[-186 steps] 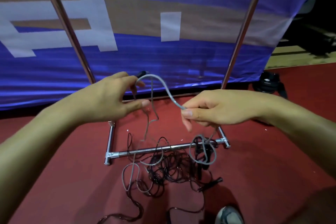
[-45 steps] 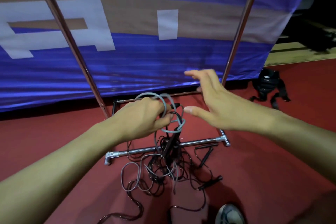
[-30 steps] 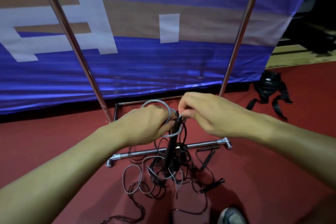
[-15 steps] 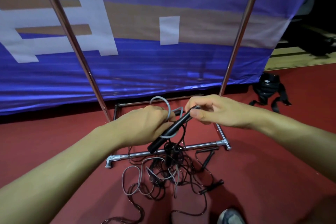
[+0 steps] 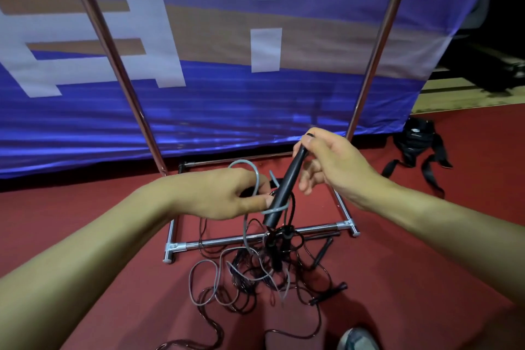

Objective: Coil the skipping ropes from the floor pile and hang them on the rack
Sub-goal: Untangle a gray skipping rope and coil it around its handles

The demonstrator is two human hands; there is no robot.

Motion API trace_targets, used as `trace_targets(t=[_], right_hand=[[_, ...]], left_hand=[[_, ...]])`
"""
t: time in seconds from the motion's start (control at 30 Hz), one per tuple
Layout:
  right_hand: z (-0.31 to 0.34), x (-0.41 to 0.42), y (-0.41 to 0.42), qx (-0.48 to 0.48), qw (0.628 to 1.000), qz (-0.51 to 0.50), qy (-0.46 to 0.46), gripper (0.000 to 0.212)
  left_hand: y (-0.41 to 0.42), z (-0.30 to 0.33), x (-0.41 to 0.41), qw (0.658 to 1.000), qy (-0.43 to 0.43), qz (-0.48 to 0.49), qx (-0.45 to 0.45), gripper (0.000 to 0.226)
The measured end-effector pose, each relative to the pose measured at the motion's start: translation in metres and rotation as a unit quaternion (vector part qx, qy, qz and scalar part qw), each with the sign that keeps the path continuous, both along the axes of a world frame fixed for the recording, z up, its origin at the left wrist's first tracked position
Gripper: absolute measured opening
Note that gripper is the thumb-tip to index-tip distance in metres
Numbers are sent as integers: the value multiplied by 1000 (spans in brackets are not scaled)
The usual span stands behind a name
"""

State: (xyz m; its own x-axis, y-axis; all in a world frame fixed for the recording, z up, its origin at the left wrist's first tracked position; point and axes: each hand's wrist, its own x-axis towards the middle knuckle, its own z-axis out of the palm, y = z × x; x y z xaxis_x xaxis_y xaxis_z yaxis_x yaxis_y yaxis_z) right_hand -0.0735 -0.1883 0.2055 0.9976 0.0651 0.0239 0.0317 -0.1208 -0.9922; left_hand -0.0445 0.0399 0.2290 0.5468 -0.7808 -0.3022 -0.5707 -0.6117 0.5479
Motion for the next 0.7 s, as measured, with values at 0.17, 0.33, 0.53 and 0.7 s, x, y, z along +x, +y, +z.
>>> trace_targets(t=[0.17,0.33,0.53,0.7], right_hand=[[4,-3,1,-26,999,34,-4,32],[2,-5,7,-20,1000,23,-7,28],[-5,-4,6,12,999,-32,5,29],[1,-7,4,-62,996,10,-70,35]], left_hand=[[3,5,-4,998,38,7,46,47],[0,1,-8,999,-1,17,43,38],[2,14,-9,993,107,33,37,28],[9,23,-9,970,237,40,36,37]])
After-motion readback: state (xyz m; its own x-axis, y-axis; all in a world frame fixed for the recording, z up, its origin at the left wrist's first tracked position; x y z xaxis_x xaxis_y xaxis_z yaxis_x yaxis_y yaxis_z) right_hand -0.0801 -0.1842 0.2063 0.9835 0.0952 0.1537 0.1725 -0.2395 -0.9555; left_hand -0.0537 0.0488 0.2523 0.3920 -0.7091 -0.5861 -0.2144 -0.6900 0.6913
